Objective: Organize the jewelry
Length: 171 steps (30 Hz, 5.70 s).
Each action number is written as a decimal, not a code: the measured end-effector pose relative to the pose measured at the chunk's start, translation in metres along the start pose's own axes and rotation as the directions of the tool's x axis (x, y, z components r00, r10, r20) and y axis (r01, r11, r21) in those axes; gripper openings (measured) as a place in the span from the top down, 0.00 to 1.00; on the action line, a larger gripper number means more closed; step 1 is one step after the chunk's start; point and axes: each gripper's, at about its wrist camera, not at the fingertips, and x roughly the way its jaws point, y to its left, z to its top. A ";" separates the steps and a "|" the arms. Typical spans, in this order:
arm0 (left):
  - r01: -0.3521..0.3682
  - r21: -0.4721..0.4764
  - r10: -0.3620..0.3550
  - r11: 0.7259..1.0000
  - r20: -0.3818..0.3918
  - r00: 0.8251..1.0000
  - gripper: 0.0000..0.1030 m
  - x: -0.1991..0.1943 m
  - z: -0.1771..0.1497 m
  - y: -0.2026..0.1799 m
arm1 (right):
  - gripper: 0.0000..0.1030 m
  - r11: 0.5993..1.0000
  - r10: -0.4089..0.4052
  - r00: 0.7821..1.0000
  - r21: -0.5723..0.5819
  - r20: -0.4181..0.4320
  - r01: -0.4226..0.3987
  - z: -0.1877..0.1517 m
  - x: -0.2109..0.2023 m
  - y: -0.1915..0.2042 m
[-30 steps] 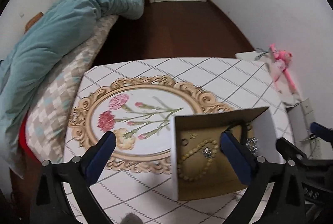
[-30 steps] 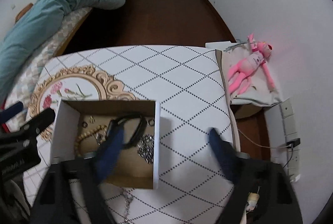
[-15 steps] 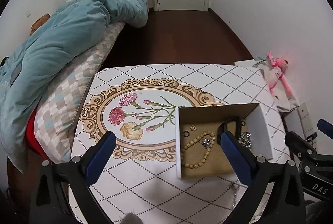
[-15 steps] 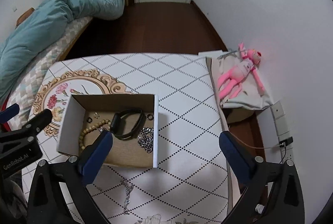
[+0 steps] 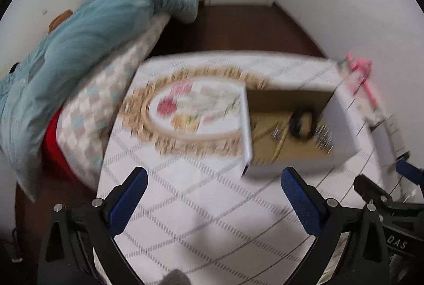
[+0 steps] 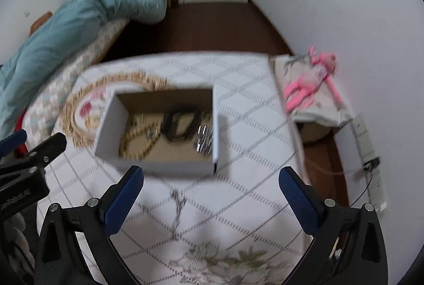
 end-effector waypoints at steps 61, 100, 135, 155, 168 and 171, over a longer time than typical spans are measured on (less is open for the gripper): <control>0.298 0.115 -0.299 0.948 -0.008 0.954 0.94 -0.010 -0.022 -0.068 | 0.98 0.983 0.168 0.986 0.077 -0.017 -0.166 -0.035 0.003 -0.047; 0.205 -0.027 -0.207 0.978 -0.145 0.968 0.36 0.060 0.109 -0.025 | 0.78 0.961 0.275 0.939 0.042 -0.206 -0.272 0.080 0.070 -0.002; 0.054 -0.018 -0.054 0.998 0.009 0.999 0.00 0.002 0.029 -0.021 | 0.00 0.989 -0.148 0.989 0.005 -0.001 0.148 0.026 0.012 -0.034; 0.082 -0.008 -0.079 0.997 0.176 0.981 0.00 -0.138 -0.003 -0.010 | 0.00 0.991 -0.130 0.967 0.031 0.219 0.127 -0.013 -0.154 -0.025; 0.105 -0.018 -0.097 0.994 0.242 0.965 0.00 -0.190 -0.014 -0.003 | 0.00 0.994 -0.112 0.946 0.042 0.303 0.104 -0.030 -0.222 -0.025; 0.104 -0.020 -0.097 0.994 0.233 0.968 0.00 -0.191 -0.013 -0.002 | 0.00 0.995 -0.096 0.949 0.048 0.301 0.085 -0.031 -0.224 -0.025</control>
